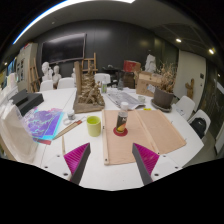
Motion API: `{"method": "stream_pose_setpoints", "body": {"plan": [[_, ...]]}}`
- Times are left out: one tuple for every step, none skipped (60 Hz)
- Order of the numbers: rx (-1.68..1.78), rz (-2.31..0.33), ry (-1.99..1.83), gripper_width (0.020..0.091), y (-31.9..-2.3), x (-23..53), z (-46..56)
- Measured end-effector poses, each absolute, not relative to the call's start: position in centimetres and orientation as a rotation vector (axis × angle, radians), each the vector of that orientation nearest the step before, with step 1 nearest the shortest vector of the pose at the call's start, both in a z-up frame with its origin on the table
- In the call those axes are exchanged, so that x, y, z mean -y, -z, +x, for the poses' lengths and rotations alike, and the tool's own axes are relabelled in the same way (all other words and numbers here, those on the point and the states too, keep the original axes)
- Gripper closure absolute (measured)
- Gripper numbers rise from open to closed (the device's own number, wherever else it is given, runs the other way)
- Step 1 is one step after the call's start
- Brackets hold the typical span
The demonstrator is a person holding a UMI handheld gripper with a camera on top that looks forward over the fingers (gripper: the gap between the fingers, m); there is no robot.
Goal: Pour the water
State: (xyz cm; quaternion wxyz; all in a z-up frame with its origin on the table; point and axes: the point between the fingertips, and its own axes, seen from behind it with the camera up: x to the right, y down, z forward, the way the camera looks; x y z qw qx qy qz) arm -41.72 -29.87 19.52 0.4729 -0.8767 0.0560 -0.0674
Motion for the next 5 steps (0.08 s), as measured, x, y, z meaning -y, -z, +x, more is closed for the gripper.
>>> {"method": "stream_pose_setpoints", "body": {"plan": [[-0.14, -2.149, 0.162, 0.0247, -19.44, 29.95, -41.72], [-0.143, -2.152, 0.161, 0.0247, -19.35, 29.98, -41.7], [-0.145, -2.155, 0.16, 0.0246, -19.27, 30.01, -41.63], [-0.145, -2.158, 0.16, 0.0247, -19.22, 30.03, -41.56], [-0.143, -2.16, 0.159, 0.0249, -19.16, 30.01, -41.5]]}}
